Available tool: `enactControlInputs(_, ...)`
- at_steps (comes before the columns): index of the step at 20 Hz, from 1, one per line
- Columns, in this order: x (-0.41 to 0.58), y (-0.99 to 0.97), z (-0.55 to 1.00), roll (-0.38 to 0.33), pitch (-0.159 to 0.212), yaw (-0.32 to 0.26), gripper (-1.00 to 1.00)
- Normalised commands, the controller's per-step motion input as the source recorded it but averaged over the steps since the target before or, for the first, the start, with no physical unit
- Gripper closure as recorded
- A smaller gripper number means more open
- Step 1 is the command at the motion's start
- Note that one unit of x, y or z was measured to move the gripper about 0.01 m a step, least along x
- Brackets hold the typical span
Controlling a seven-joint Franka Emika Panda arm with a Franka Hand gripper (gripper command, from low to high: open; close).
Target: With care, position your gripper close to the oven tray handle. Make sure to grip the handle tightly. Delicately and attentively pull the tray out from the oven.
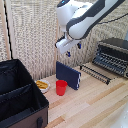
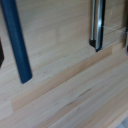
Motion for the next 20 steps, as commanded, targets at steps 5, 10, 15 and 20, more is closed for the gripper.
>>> enactControlInputs(5, -0.028, -0.38, -0.03, -0.298, -0.007, 0.093, -1.00)
enactControlInputs(10, 0.000, -0.44, -0.07, -0.290, -0.007, 0.063, -1.00)
enactControlInputs(15, 0.000, -0.45, -0.18, -0.257, -0.001, 0.076, -1.00)
enactControlInputs(20, 0.000, -0.41, -0.18, -0.265, 0.000, 0.080, -1.00)
